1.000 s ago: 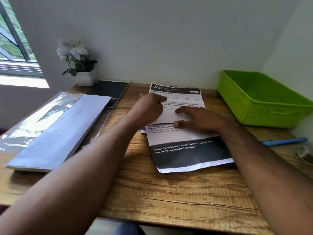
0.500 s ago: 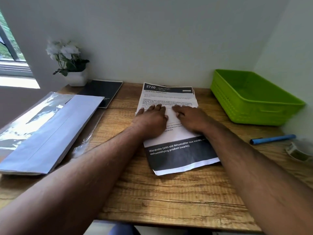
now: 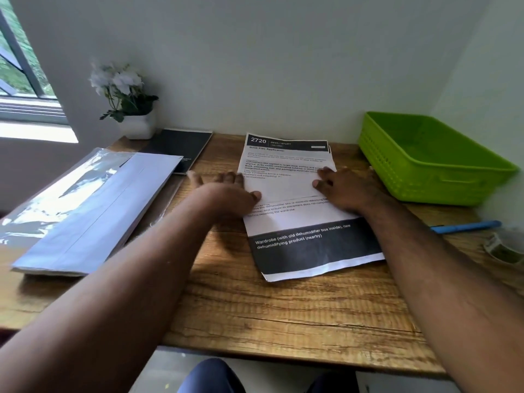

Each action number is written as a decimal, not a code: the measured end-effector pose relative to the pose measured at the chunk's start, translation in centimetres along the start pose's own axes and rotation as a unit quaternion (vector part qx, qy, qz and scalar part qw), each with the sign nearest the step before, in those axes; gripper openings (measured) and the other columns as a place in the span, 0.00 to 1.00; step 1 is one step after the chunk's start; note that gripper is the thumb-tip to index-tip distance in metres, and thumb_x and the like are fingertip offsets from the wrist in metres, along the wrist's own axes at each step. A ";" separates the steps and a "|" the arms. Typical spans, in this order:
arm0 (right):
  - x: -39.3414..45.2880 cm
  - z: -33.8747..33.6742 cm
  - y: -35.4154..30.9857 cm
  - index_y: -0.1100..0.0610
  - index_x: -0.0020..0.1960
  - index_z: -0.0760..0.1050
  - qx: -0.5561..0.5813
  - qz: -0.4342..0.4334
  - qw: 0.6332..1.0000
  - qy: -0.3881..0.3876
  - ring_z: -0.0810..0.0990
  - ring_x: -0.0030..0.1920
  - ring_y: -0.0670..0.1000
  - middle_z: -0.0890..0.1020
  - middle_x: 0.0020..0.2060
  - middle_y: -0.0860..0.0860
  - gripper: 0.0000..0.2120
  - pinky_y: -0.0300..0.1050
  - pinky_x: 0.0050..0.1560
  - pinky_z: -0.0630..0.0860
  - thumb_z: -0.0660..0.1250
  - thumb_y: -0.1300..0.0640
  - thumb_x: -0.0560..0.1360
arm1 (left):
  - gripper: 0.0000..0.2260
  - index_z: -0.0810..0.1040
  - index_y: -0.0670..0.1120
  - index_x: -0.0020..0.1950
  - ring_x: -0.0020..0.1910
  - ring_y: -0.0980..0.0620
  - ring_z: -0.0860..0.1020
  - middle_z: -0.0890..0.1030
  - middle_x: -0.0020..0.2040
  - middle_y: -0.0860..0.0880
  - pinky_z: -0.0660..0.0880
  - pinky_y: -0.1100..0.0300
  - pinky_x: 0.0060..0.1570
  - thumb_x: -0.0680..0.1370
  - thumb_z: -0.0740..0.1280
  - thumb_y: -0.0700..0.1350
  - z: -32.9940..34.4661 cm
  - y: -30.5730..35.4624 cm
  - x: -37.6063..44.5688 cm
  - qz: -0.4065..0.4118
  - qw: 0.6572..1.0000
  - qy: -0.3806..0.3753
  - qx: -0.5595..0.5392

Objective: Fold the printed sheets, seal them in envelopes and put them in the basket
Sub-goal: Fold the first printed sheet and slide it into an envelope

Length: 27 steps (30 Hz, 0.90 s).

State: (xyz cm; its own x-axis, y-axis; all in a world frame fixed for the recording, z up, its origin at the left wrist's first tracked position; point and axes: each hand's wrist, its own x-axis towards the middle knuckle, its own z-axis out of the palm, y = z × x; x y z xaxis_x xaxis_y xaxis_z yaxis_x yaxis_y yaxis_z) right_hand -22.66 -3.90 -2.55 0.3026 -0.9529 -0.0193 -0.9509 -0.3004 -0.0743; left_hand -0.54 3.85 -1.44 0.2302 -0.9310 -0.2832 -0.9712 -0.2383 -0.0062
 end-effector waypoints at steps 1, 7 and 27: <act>-0.1 -0.1 -0.1 0.47 0.76 0.54 -0.016 0.002 1.000 -0.006 0.52 0.77 0.54 0.56 0.77 0.46 0.27 0.66 0.72 0.40 0.46 0.38 0.80 | 0.32 0.42 0.51 0.79 0.78 0.51 0.42 0.42 0.80 0.51 0.32 0.30 0.67 0.80 0.45 0.65 -0.2 -0.7 -0.2 -0.009 1.000 -0.007 0.015; -0.3 -1.2 -1.0 0.52 0.77 0.53 -0.078 -0.079 0.992 0.058 0.50 0.77 0.52 0.54 0.77 0.50 0.26 0.52 0.75 0.46 0.52 0.46 0.81 | 0.27 0.52 0.53 0.79 0.79 0.47 0.47 0.52 0.80 0.50 0.33 0.29 0.65 0.81 0.57 0.47 -1.0 0.5 -0.5 0.101 0.990 0.095 -0.028; -0.9 -2.7 -2.7 0.51 0.46 0.82 0.146 -0.231 0.878 0.392 0.80 0.48 0.52 0.81 0.46 0.50 0.05 0.57 0.53 0.71 0.70 0.53 0.71 | 0.10 0.84 0.55 0.46 0.51 0.52 0.76 0.78 0.47 0.55 0.54 0.57 0.49 0.72 0.71 0.39 -1.8 0.2 -0.3 0.208 0.801 0.491 -0.273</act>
State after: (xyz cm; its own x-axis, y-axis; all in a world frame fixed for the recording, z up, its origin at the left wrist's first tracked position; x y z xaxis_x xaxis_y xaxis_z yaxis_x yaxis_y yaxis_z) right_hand -20.51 -2.32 0.35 0.4049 -0.5016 0.7645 -0.6460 -0.7487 -0.1491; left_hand -0.75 3.61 0.34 0.0924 -0.6652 0.7409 -0.8668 0.3124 0.3887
